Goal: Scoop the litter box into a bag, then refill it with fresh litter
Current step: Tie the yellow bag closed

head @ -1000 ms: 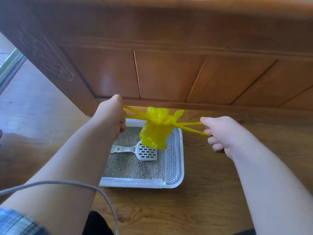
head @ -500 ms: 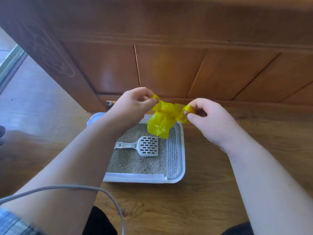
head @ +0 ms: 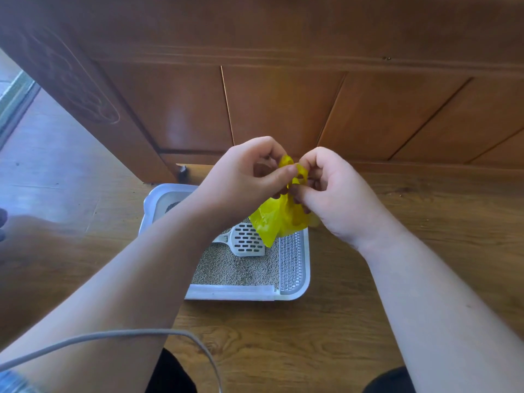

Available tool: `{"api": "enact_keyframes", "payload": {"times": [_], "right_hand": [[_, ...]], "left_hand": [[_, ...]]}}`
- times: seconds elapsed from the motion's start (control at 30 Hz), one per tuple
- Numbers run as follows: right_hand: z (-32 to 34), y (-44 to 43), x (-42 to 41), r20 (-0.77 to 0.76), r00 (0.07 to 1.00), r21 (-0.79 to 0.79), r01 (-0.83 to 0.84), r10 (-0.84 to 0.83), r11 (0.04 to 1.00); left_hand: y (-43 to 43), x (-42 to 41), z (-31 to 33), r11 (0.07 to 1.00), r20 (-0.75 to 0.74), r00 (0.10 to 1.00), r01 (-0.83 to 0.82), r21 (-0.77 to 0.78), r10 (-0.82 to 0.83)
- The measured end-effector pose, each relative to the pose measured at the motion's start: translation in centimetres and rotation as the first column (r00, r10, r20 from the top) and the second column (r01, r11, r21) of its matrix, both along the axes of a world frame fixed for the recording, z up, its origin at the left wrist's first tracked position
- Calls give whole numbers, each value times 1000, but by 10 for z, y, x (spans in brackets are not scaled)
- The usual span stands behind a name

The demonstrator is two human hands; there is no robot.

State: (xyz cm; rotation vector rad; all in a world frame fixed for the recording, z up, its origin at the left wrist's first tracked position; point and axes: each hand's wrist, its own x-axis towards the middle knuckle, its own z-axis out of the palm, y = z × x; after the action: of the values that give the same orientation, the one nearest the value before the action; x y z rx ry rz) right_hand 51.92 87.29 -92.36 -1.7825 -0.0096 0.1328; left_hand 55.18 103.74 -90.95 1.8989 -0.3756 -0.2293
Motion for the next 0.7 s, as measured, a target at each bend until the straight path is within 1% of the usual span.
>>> {"api": "enact_keyframes", "payload": {"times": [0.07,0.17,0.2,0.23,0.27,0.3,0.37,0.43,0.5,0.63,0.7], "right_hand": [[-2,1,-1,-8,1000,-31,25,-25,999],[-3,-1,-2,-26,999,-33,27,-28,999],[-3,-3,-2,-15,1000,-99,14,-16,995],[-2,-6,-3,6,1000,-205,4,-3,979],[-1,-9,-4,24,1000,-300,-4,12,954],[1,-12,-6,31,999,-358,-9,21,934],[4,-19,-12,18,999,-379,-22,31,925],[11,-27,-19,-7,999,-386,-53,54,921],[21,-34,-26,-41,997,-407,-80,70,910],[55,-31,-27,-62,998,-387,-39,16,921],[81,-25,-28,-82,997,-388,-25,-7,921]], "left_hand": [[0,-2,0,998,21,1000,18,54,-19],[0,-3,2,991,40,999,11,137,-17],[0,-4,2,987,37,999,7,159,-13],[1,-4,3,983,24,1000,0,186,-4],[4,-4,2,975,-5,1000,-8,223,9],[7,-5,0,961,-48,999,-10,278,24],[19,-9,-6,895,-138,990,39,445,25],[33,-15,-8,815,-233,972,152,559,-22],[43,-25,-2,783,-325,945,226,580,-31],[40,-41,24,833,-415,909,212,511,23],[37,-54,40,834,-450,893,230,501,24]]}}
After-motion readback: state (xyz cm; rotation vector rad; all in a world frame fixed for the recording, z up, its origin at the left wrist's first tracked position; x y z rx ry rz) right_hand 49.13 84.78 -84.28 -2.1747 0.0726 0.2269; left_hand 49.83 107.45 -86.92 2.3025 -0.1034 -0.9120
